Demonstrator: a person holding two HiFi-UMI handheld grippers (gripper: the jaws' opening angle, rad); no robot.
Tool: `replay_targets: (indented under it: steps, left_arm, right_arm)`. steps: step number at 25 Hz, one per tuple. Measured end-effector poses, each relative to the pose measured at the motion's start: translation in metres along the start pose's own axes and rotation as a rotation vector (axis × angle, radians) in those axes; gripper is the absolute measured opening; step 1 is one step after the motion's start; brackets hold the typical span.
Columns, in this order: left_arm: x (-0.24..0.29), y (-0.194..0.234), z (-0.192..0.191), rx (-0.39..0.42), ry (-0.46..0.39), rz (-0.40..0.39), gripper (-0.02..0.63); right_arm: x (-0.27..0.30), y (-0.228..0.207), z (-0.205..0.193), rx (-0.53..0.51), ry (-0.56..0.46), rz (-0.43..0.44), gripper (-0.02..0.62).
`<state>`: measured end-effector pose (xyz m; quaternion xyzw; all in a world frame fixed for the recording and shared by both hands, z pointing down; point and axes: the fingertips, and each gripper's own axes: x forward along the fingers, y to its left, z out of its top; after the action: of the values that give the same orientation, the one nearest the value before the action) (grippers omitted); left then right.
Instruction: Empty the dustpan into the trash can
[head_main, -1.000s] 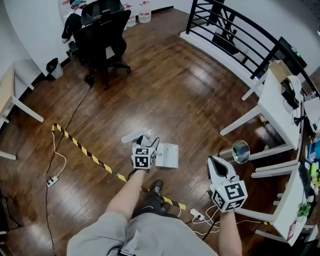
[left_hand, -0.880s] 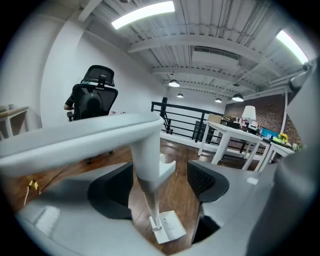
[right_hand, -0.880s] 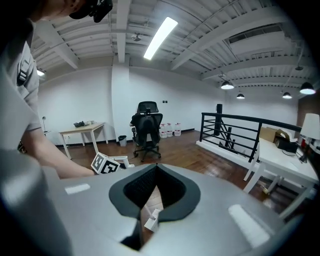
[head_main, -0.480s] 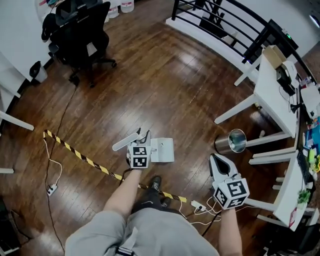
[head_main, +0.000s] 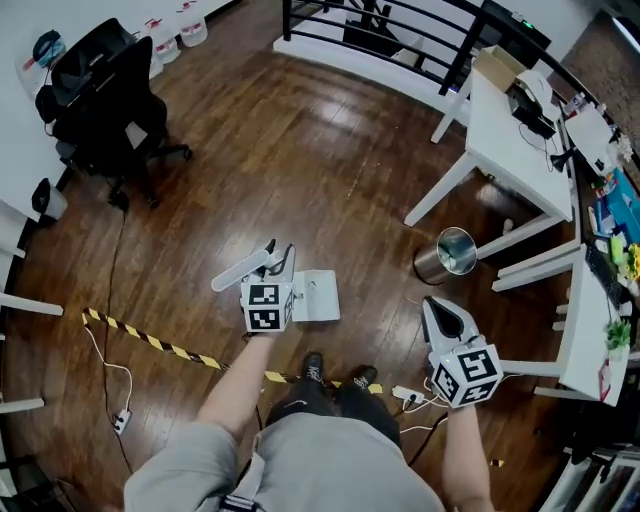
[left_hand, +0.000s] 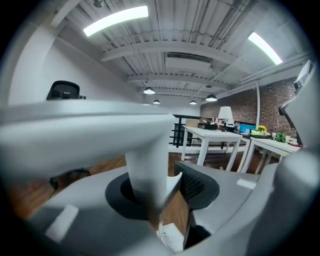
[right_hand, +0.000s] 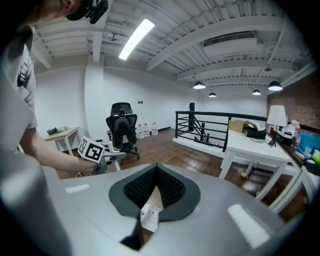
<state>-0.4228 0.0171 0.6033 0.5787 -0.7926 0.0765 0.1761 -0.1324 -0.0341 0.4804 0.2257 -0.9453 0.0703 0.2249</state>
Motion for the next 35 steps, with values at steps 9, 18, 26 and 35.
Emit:
replay_targets:
  steps: [9, 18, 26, 35]
  left_arm:
    - [0.029, -0.143, 0.16, 0.112, -0.162, -0.176, 0.149]
    - [0.078, -0.307, 0.28, 0.124, -0.248, -0.324, 0.147]
    - [0.146, -0.418, 0.324, 0.134, -0.285, -0.44, 0.146]
    - [0.264, -0.489, 0.328, 0.161, -0.229, -0.537, 0.144]
  right_arm:
    - [-0.08, -0.114, 0.023, 0.034, -0.146, -0.145, -0.002]
    - [-0.159, -0.235, 0.033, 0.083, -0.307, -0.251, -0.002]
    - [-0.182, -0.32, 0.027, 0.118, -0.323, -0.357, -0.002]
    - [-0.167, -0.412, 0.039, 0.158, -0.304, -0.529, -0.002]
